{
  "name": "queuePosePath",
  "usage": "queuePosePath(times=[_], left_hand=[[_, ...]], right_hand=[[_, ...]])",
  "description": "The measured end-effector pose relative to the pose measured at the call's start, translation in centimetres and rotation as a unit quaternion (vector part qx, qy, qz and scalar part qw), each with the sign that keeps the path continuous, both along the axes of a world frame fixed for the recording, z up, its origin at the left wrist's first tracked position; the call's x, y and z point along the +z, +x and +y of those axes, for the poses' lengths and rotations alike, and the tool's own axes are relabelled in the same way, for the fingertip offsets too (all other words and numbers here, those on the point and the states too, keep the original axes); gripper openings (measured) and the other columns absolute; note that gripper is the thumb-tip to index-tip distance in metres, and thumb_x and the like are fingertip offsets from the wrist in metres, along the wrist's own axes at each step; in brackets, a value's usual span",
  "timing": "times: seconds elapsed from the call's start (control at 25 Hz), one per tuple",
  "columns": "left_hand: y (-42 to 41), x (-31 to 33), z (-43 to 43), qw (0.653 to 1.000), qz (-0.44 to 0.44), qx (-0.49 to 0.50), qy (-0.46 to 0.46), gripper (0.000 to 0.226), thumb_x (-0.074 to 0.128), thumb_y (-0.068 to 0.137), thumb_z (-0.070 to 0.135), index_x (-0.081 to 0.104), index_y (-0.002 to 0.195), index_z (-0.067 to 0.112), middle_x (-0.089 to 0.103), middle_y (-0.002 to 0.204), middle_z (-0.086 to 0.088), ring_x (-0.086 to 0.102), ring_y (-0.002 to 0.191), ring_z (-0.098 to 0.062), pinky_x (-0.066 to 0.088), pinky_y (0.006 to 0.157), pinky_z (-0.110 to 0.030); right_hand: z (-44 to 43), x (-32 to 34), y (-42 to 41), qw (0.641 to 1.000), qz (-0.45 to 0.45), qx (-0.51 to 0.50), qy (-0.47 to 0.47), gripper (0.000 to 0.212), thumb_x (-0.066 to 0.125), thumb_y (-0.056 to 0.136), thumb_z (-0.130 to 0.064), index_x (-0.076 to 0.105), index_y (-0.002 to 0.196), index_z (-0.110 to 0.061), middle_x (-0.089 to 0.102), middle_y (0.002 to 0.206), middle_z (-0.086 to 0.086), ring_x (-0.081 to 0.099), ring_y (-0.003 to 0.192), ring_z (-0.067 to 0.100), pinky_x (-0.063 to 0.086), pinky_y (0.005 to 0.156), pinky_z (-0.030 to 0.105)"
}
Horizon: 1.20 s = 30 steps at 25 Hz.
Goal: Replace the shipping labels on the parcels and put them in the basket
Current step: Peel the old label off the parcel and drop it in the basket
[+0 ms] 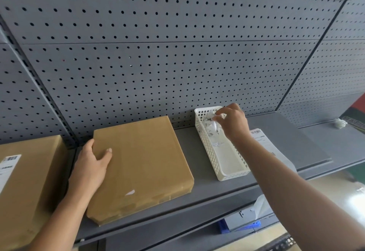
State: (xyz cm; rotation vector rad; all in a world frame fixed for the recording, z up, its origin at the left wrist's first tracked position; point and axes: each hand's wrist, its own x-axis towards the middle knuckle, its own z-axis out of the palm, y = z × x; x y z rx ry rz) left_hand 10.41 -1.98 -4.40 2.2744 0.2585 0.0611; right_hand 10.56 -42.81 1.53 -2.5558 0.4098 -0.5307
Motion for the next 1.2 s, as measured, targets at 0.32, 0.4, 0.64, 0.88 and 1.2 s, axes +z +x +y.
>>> queuePosePath(times=[0.32,0.4,0.64,0.88,1.2], left_hand=[[0.0,-0.1,0.1,1.0,0.007,0.0,-0.004,0.069,0.055,0.097,0.055,0.029,0.155,0.03,0.051,0.15,-0.004,0.054,0.129,-0.033,0.05,0.1,-0.057],[-0.2,0.0,0.1,1.0,0.008,0.0,-0.004,0.069,0.055,0.096,0.056,0.028,0.155,0.031,0.05,0.151,-0.004,0.053,0.13,-0.033,0.05,0.1,-0.058],[-0.3,0.1,0.2,1.0,0.017,0.0,-0.015,0.076,0.054,0.092,0.063,0.022,0.154,0.033,0.05,0.15,-0.002,0.056,0.128,-0.031,0.051,0.099,-0.059],[-0.4,0.4,0.2,1.0,0.023,0.0,-0.013,0.081,0.051,0.087,0.07,0.021,0.154,0.035,0.052,0.148,-0.001,0.057,0.126,-0.031,0.053,0.097,-0.059],[-0.6,0.9,-0.1,1.0,0.014,0.004,-0.009,0.07,0.055,0.094,0.058,0.03,0.153,0.031,0.053,0.147,-0.002,0.056,0.127,-0.031,0.051,0.099,-0.058]], right_hand=[[0.1,-1.9,1.7,0.995,0.065,0.032,-0.064,0.023,0.055,0.094,-0.01,0.072,0.109,-0.008,0.054,0.118,0.01,0.058,0.09,0.025,0.043,0.076,0.03],[0.0,-2.5,1.6,0.992,0.084,0.043,-0.081,0.024,0.054,0.092,-0.007,0.073,0.107,-0.006,0.053,0.12,0.009,0.061,0.09,0.027,0.049,0.075,0.033],[0.0,-2.8,1.8,0.982,0.107,0.052,-0.145,0.026,0.045,0.096,-0.007,0.071,0.099,-0.005,0.061,0.108,0.01,0.061,0.09,0.026,0.056,0.073,0.038],[-0.7,-3.0,2.5,0.994,0.088,0.005,-0.07,0.014,0.052,0.091,-0.001,0.064,0.097,-0.006,0.06,0.094,0.011,0.057,0.077,0.03,0.046,0.065,0.035],[-1.8,-0.9,1.2,1.0,0.01,-0.007,-0.005,0.027,0.047,0.093,-0.003,0.071,0.104,-0.002,0.067,0.107,0.011,0.053,0.11,0.026,0.035,0.082,0.026]])
